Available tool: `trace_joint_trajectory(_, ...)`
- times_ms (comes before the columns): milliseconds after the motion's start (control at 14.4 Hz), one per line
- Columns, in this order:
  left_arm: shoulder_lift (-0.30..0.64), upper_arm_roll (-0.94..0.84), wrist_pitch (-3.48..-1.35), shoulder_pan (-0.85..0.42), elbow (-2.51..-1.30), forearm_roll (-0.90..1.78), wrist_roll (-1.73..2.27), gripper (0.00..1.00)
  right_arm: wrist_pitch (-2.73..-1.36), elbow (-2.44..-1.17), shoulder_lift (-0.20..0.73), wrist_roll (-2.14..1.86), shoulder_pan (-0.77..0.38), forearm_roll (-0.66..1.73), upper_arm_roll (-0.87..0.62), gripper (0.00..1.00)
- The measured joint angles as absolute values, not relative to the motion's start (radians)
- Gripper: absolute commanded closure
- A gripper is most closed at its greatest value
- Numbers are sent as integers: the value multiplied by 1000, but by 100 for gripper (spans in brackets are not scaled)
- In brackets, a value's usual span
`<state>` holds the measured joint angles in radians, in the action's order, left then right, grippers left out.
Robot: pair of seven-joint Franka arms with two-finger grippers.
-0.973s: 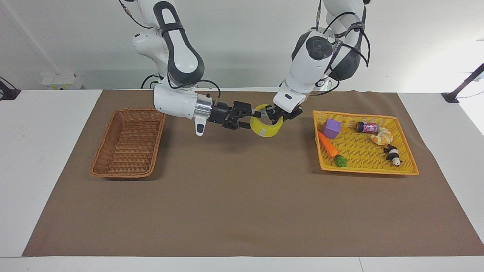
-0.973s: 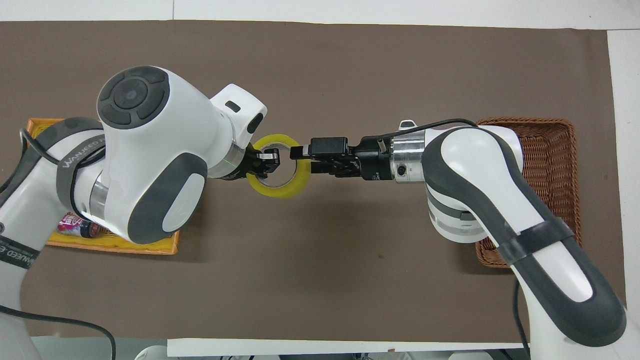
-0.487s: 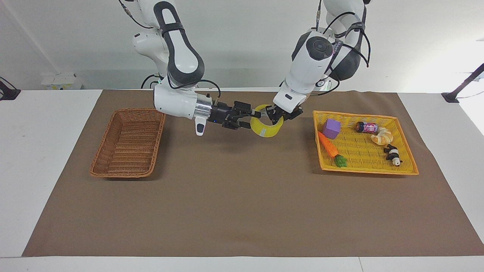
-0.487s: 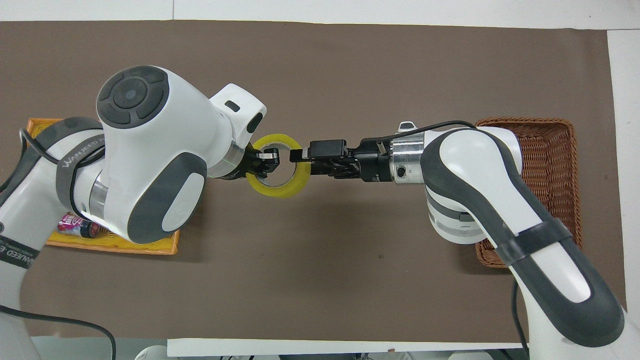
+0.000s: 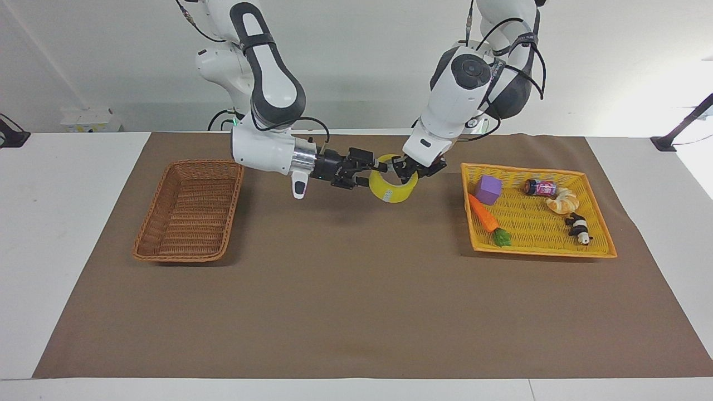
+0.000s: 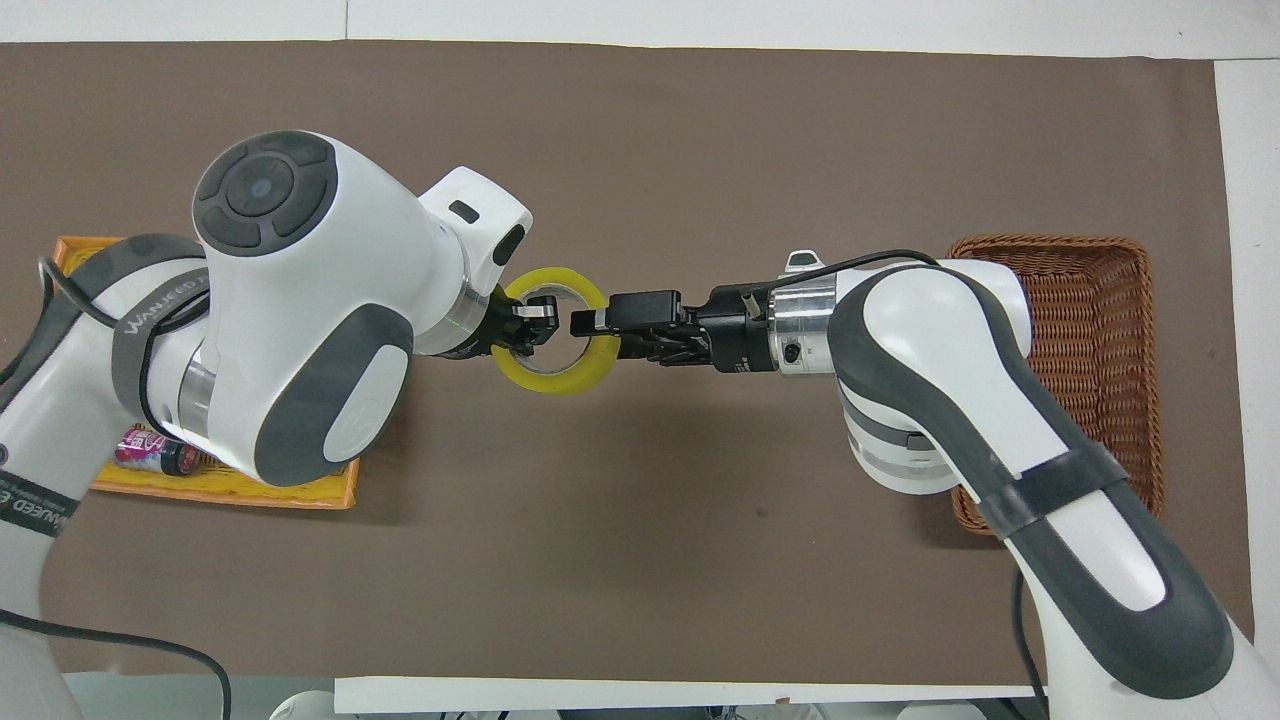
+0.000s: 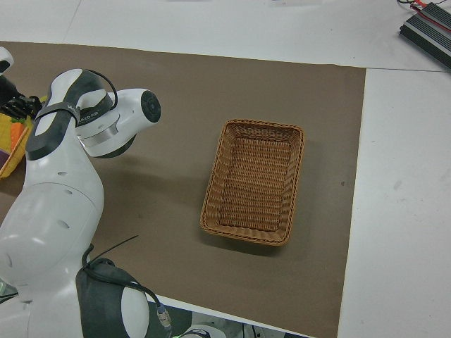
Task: Move tape to another basket
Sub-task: 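Carry the tape with the right gripper while the left gripper withdraws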
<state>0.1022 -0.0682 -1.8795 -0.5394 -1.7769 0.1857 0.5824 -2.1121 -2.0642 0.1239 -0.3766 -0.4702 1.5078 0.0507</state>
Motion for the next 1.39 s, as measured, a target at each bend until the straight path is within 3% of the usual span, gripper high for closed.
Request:
trace_joint_trajectory(70,102,-68,-1880,-539,-1777,186,582,100,-2116,-2064,124,-378,-473,1508,51,55)
trace_joint_trajectory(209,103,-68,-1879,-539,-1777,190,583,100,-2122,-2065,121,-387,-476,1508,51,60)
trace_joint_trajectory(278,103,-68,-1879,-539,-1777,191,583,100,-2122,-2065,121,-387,-476,1508,51,67)
trace_joint_trajectory(348,103,-68,-1879,-539,-1777,192,583,94,-2122,-2065,121,-387,-476,1508,51,82)
trace_joint_trajectory(417,103,-68,-1879,-539,-1777,192,583,78,-2122,-2066,121,-388,-476,1508,51,86)
trace_joint_trajectory(556,103,-68,-1879,-539,-1777,193,593,1,-2122,-2066,120,-388,-476,1508,52,88)
trace_joint_trajectory(765,99,-67,-1876,-539,-1768,193,623,0,-2123,-2070,120,-390,-475,1505,54,100)
trace_joint_trajectory(973,58,-40,-1825,-512,-1749,189,631,0,-2123,-2072,120,-390,-475,1505,56,100)
trace_joint_trajectory(1182,-33,-18,-1719,-403,-1740,106,516,0,-2119,-2072,120,-410,-459,1491,58,100)
trace_joint_trajectory(1390,-62,-9,-1675,-245,-1744,52,295,0,-2035,-2061,119,-431,-368,1339,61,100)
